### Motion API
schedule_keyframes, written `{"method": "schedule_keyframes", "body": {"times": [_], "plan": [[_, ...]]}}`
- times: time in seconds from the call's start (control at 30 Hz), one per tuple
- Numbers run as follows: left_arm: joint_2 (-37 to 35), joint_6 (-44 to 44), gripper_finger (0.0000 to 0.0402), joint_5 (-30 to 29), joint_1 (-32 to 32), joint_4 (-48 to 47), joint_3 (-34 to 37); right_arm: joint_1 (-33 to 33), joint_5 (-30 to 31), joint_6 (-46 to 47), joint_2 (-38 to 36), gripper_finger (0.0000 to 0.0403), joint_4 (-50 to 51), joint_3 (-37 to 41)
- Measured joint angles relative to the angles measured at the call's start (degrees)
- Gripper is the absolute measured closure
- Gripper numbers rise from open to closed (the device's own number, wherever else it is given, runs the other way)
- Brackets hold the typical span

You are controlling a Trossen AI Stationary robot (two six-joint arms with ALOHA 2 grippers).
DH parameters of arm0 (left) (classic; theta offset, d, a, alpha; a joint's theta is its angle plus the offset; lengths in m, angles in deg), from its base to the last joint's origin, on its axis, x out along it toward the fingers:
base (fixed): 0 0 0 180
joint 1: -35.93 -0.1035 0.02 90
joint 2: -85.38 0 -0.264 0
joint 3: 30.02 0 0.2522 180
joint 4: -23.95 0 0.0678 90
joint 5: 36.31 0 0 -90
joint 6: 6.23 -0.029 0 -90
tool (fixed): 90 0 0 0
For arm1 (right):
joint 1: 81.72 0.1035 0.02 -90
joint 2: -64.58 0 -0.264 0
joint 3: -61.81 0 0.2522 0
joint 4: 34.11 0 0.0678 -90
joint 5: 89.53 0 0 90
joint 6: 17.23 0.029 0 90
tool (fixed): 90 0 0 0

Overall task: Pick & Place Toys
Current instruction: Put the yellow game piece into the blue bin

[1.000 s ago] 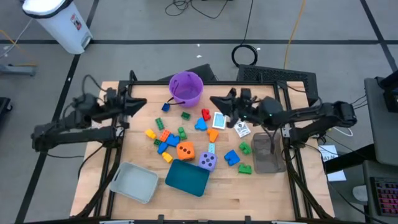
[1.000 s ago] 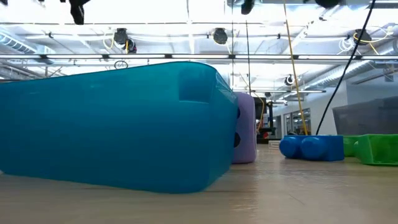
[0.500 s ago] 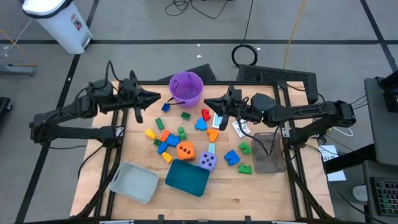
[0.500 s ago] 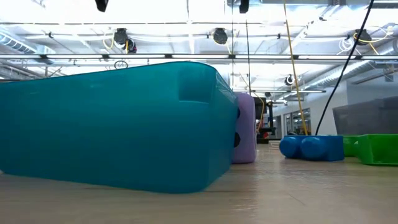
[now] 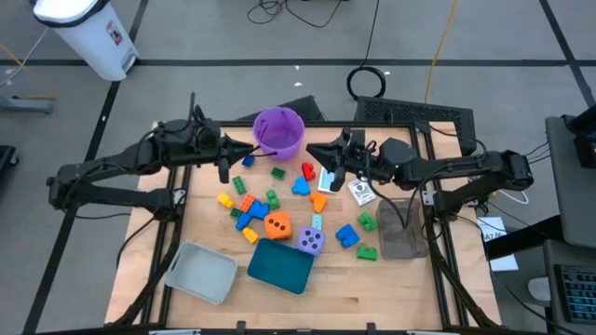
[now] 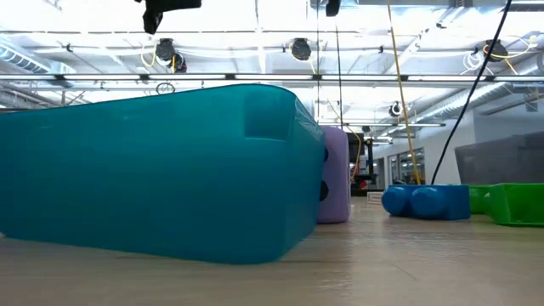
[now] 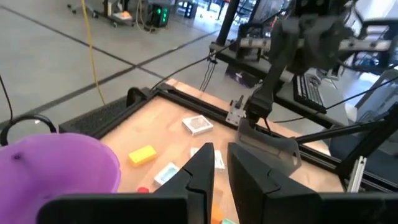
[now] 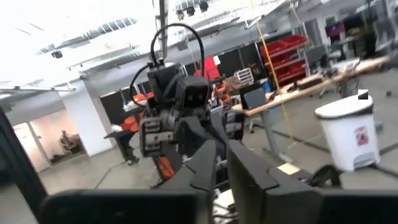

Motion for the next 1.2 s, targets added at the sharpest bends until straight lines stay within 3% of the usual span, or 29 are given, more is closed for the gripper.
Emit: {"method": "schedule_keyframes", "body": {"times": [0.17,0.43,0.67,0.83,0.93,1.2], "plan": [[0.33,-1.37,0.0307,-0.06,-0.41,2.1,0.01,-2.79,-0.01,-4.5,-0.01,0.0284,4.7,-2.94],[0.02,-0.58,0.0211,-0.08,-4.11,12.3,0.01,-10.49,-0.02,-11.05,0.02,0.0169,41.55,-12.06],[0.02,-0.24,0.015,-0.06,-7.72,19.02,0.01,-19.78,-3.34,-13.25,0.44,0.0113,56.17,-12.38],[0.02,-0.2,0.0131,-0.08,-8.66,28.01,0.01,-24.59,-7.7,-13.79,4.88,0.0084,61.99,-12.25],[0.11,-0.29,0.0132,-0.08,-8.63,32.04,0.01,-25.07,-7.52,-17.13,8.08,0.0072,60.06,-12.47],[0.13,0.78,0.0141,2.08,-8.63,32.22,0.01,-25.11,-7.45,-22.07,17.85,0.0068,58.62,-12.38]]}}
